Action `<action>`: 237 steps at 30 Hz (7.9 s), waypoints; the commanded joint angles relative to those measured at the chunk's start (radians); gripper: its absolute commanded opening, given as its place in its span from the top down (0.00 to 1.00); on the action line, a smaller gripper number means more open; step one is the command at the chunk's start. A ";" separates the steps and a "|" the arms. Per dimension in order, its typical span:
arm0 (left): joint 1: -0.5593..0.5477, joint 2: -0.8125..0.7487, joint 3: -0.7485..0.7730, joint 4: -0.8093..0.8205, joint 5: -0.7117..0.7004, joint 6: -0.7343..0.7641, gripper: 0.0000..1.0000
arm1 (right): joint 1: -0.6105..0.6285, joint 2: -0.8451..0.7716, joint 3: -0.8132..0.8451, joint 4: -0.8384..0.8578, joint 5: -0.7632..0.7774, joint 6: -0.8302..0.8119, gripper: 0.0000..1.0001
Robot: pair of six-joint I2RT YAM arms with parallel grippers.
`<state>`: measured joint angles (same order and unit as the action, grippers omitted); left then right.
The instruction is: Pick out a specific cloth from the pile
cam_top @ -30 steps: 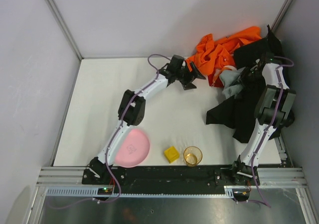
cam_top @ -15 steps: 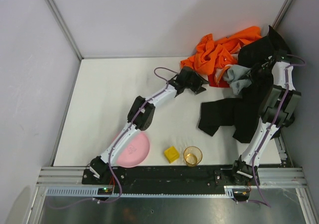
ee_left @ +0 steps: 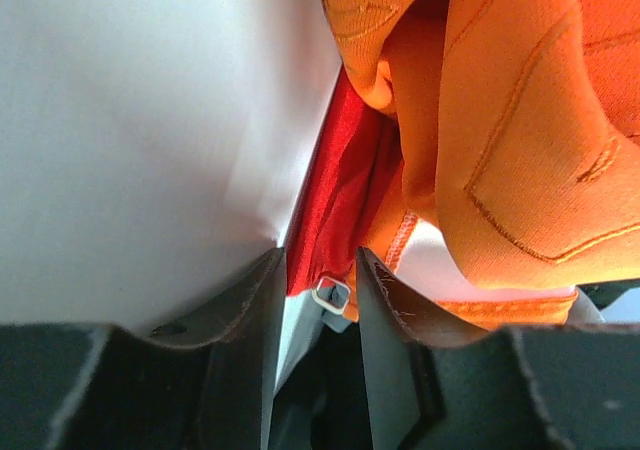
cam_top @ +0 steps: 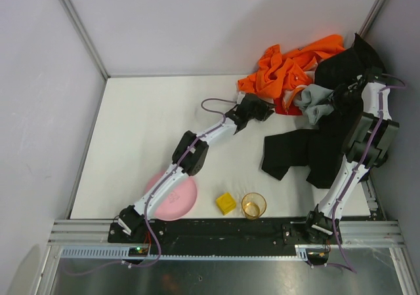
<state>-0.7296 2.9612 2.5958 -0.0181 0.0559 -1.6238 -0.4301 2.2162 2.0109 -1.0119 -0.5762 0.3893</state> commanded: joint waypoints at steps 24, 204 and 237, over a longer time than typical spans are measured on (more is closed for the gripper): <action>-0.074 0.053 0.071 0.061 -0.221 0.048 0.66 | -0.045 -0.018 -0.016 0.041 -0.054 0.013 1.00; 0.726 -1.580 -0.929 -0.070 0.097 0.988 0.99 | 0.229 -0.288 -0.079 0.010 -0.023 -0.070 0.06; 0.727 -1.474 -1.465 -0.177 0.201 1.025 0.02 | 0.399 -0.802 -0.413 0.102 0.415 -0.071 0.01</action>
<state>-0.0040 1.5837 1.1126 -0.1986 0.2146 -0.6456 -0.0528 1.4525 1.5894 -0.9977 -0.1322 0.2966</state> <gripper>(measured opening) 0.959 0.992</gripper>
